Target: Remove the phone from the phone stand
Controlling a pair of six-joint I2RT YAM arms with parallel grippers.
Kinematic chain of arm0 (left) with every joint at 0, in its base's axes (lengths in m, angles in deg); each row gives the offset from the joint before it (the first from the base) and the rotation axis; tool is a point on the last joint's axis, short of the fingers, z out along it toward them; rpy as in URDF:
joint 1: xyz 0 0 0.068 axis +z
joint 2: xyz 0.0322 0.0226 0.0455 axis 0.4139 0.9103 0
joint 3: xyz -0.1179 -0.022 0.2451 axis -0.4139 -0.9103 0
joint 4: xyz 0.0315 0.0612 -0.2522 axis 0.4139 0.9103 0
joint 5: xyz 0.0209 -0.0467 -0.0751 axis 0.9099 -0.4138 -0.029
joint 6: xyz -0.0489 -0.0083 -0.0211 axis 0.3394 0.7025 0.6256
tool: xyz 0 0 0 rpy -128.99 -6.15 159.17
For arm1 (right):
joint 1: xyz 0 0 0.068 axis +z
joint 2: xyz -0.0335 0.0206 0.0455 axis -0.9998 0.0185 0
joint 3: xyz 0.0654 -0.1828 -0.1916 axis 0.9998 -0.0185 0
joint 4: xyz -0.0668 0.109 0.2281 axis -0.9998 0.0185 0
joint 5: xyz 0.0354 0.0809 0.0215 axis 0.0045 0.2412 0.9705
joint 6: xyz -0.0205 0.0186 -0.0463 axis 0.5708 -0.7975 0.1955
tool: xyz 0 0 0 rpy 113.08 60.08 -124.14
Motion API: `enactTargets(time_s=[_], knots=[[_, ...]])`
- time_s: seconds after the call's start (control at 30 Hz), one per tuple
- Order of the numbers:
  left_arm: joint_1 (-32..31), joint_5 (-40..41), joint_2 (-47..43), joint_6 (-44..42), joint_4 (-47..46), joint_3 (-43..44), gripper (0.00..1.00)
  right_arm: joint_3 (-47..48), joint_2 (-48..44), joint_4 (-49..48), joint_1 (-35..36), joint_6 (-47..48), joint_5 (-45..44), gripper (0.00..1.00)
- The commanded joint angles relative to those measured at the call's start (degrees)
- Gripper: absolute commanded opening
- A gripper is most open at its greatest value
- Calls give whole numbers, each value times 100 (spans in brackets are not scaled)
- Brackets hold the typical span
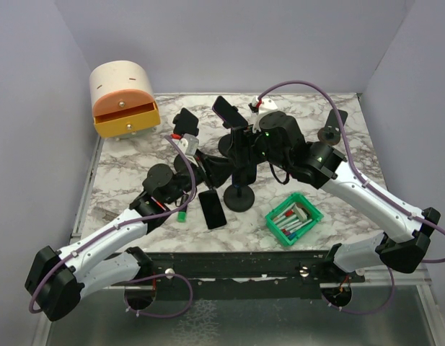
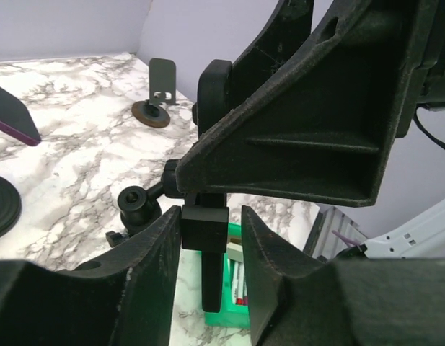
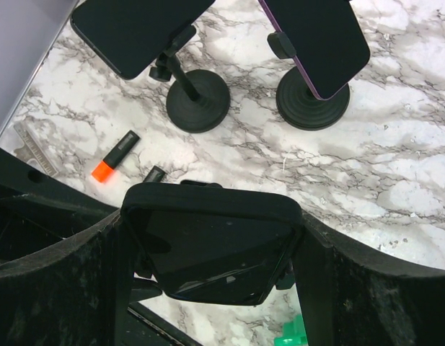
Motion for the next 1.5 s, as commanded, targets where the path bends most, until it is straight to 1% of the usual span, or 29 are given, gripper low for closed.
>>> enactTargets(time_s=[0.0, 0.1, 0.27, 0.33, 0.37, 0.43, 0.5, 0.57, 0.6, 0.9, 1.07, 1.47], knots=[[38, -357, 42, 160, -277, -61, 35, -75, -85, -2, 15, -29, 97, 9], [61, -413, 54, 175, -297, -77, 32, -76, -88, -3, 15, -37, 98, 9], [76, -459, 27, 192, -298, -135, 34, -80, -92, 8, 11, -38, 95, 9], [90, -470, -5, 188, -298, -155, 32, -78, -93, 10, 14, -38, 93, 8], [93, -471, -11, 192, -298, -168, 28, -81, -98, 9, 14, -38, 91, 8], [105, -479, -29, 201, -298, -193, 16, -106, -109, -1, 10, -38, 86, 8], [113, -474, -39, 213, -313, -243, 1, -159, -128, -19, 11, -53, 60, 5], [132, -433, -76, 275, -402, -342, 0, -229, -162, -57, 11, -83, 14, 1], [153, -415, -102, 328, -481, -404, 0, -270, -190, -79, 9, -109, -20, 0], [444, -438, -196, 1093, -1472, -1110, 0, -753, -510, -292, 11, -378, -457, 0], [532, -445, -152, 1440, -1939, -1349, 0, -953, -674, -372, 9, -501, -607, 0], [598, -437, 28, 1882, -2494, -1515, 0, -1381, -1048, -647, 9, -671, -340, 0]])
